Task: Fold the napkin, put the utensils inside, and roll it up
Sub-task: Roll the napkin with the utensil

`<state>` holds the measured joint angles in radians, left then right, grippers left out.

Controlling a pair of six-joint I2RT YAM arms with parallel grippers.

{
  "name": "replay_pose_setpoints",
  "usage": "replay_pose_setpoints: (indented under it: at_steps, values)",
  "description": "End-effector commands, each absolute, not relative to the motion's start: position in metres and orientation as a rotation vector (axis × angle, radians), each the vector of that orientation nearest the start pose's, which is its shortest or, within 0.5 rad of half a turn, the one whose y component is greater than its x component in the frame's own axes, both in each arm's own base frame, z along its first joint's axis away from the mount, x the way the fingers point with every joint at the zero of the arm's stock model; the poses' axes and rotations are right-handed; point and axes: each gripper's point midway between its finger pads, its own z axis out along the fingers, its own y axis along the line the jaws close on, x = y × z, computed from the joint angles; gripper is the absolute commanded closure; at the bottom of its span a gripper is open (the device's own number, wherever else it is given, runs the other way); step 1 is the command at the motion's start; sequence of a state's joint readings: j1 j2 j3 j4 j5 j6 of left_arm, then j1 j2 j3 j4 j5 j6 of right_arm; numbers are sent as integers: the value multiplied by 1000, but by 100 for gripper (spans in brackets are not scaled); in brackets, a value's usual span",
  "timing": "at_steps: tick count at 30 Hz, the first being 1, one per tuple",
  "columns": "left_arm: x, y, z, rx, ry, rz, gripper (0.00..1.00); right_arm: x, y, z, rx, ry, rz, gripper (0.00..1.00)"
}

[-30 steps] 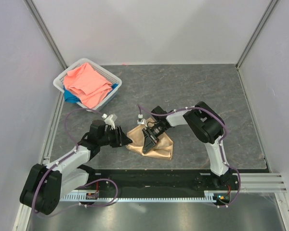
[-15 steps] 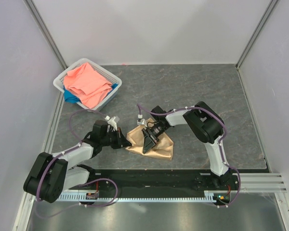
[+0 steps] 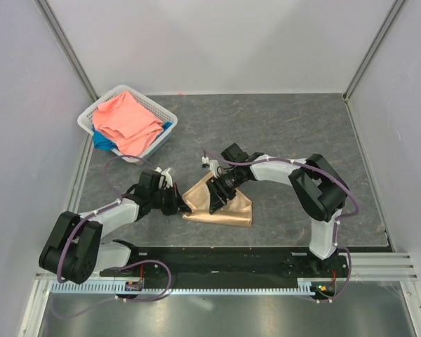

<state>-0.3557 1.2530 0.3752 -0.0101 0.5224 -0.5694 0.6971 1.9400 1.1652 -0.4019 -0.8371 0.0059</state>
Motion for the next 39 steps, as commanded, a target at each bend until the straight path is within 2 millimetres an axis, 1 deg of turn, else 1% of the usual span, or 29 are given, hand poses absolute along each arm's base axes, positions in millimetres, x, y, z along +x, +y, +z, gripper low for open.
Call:
replay_pose_setpoints:
  at_steps: [1,2,3,4,5,6,7,8,9,10,11,12,13,14,15,18,20,22,23,24,26,31,33,37,39]
  values:
    - [197,-183,21,-81,2642,-976,98,222,332,69,-1192,2358,1150,34]
    - [199,-183,21,-91,2646,-970,98,228,332,75,-1187,2324,1111,33]
    - [198,-183,21,-99,2655,-967,98,228,330,77,-1184,2310,1089,32]
    - [198,-182,19,-108,2667,-964,98,228,332,90,-1196,2255,1052,31]
    - [200,-183,20,-112,2665,-963,98,237,331,92,-1185,2228,951,31]
    - [200,-183,20,-118,2673,-964,98,228,332,88,-1235,2202,885,31]
    - [200,-184,20,-120,2680,-966,98,227,331,97,-1241,2156,827,31]
    - [202,-185,23,-106,2674,-976,98,238,328,98,-1216,2125,698,31]
    - [203,-185,22,-105,2680,-976,98,223,331,92,-1262,2099,654,31]
    - [202,-185,22,-105,2690,-974,98,221,331,98,-1277,2051,605,31]
    - [203,-186,22,-101,2699,-980,98,219,330,94,-1280,2029,548,31]
    - [203,-186,22,-100,2702,-981,98,213,333,93,-1302,1999,483,31]
    - [204,-186,21,-97,2708,-983,98,212,334,93,-1310,1979,449,31]
    - [205,-187,22,-92,2710,-988,98,206,336,91,-1333,1967,439,31]
    - [205,-187,21,-89,2714,-986,98,202,336,86,-1348,1956,379,30]
    - [205,-186,21,-84,2725,-982,98,192,341,79,-1393,1924,334,31]
    - [204,-186,20,-84,2731,-982,98,190,344,75,-1412,1914,322,30]
    - [205,-187,21,-81,2728,-986,98,188,345,65,-1443,1925,307,30]
    - [206,-187,22,-81,2728,-987,98,188,346,63,-1453,1925,302,30]
    - [206,-187,21,-83,2732,-985,98,187,346,56,-1471,1934,296,30]
    - [205,-187,20,-78,2735,-983,98,187,348,51,-1488,1933,293,30]
    - [205,-188,20,-78,2739,-990,98,192,348,47,-1507,1921,259,30]
    - [206,-188,20,-70,2737,-994,98,192,348,42,-1524,1924,251,30]
    - [205,-190,21,-38,2735,-1013,98,185,348,28,-1572,1963,296,32]
    - [206,-191,23,-31,2725,-1018,98,182,351,24,-1593,1992,351,37]
